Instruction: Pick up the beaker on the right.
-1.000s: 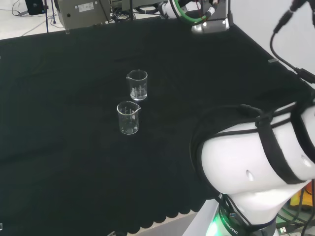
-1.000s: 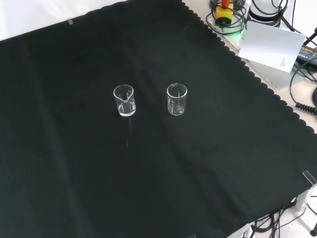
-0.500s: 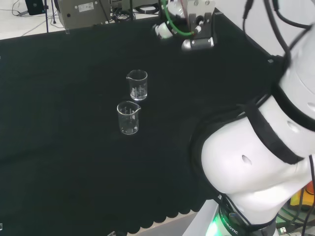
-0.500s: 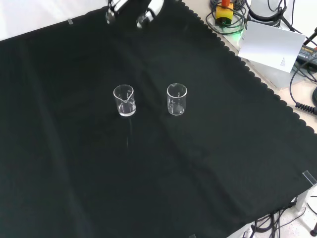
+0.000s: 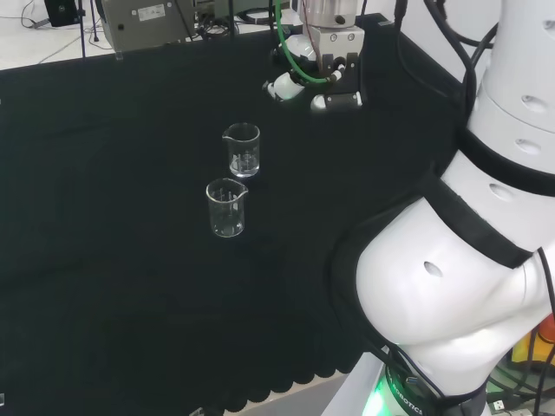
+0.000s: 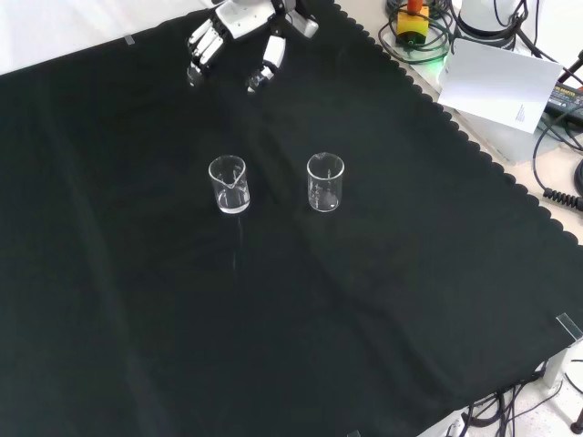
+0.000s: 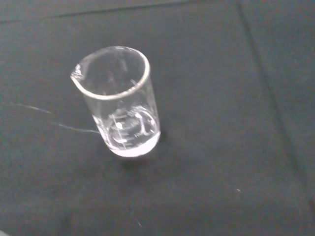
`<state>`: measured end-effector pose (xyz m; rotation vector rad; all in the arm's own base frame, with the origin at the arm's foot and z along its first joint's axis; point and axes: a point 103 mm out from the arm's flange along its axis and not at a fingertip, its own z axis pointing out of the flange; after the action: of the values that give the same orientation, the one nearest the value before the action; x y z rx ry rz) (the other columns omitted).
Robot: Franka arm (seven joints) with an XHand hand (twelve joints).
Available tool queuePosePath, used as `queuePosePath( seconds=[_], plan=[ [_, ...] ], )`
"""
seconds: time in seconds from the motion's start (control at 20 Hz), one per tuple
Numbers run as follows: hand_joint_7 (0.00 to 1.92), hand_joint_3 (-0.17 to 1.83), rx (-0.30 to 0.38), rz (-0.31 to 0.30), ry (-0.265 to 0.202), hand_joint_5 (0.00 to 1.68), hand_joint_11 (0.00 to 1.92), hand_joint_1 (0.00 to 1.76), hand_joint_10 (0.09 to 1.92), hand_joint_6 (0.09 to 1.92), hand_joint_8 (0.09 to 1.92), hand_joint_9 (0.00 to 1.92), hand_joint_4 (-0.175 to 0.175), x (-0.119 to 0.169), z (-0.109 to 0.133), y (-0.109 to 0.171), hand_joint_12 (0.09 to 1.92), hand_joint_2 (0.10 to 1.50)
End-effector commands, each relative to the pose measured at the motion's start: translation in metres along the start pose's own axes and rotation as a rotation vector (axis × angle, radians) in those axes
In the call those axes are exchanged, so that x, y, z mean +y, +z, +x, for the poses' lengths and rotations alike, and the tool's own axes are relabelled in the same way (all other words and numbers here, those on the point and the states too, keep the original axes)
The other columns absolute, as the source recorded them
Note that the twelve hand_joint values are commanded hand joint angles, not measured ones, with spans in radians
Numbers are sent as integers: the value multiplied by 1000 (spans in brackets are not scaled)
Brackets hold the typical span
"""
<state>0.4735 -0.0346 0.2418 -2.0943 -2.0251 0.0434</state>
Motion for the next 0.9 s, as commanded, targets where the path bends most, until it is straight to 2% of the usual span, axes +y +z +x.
queuePosePath(
  seconds=[0.05, 0.3, 0.55, 0.75, 0.9],
  plan=[
    [331, 669, 149, -4, -93, 462, 276, 836, 656, 87, 710, 539, -49, 48, 5, 61, 1346, 705],
    [290, 703, 203, 14, -115, 451, 267, 856, 648, 87, 703, 509, -48, 59, 0, 78, 1344, 662],
    [336, 726, 276, 59, -181, 444, 273, 858, 654, 87, 718, 540, -48, 64, -3, 94, 1348, 629],
    [268, 719, 360, 73, -214, 407, 232, 841, 633, 87, 695, 483, -42, 64, -8, 109, 1347, 578],
    [237, 703, 378, 95, -241, 352, 193, 819, 633, 87, 688, 446, -42, 65, -10, 116, 1361, 544]
  ],
)
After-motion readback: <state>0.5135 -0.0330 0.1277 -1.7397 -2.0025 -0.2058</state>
